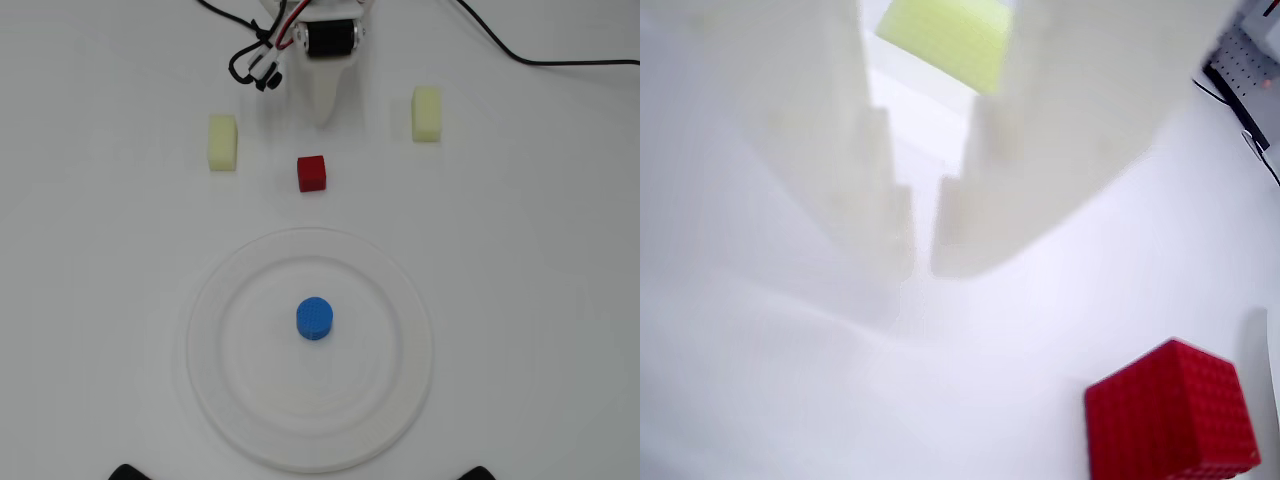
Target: Grasp a blue block and put it in the dish.
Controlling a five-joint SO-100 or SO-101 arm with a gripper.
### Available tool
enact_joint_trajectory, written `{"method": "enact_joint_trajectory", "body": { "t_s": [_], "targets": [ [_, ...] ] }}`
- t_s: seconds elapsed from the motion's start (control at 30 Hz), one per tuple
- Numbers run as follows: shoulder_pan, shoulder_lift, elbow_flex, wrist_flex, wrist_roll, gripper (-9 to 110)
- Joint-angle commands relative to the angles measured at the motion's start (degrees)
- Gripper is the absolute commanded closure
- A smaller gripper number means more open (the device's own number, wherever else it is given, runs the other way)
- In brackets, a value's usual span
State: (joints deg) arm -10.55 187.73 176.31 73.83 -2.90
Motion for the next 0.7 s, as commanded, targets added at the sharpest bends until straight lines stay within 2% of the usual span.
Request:
{"method": "enact_joint_trajectory", "body": {
  "t_s": [0.0,0.67],
  "targets": [
    [-0.6,10.0,6.1,0.2,0.4,101],
    [-0.4,10.0,6.2,0.3,0.4,101]
  ]
}}
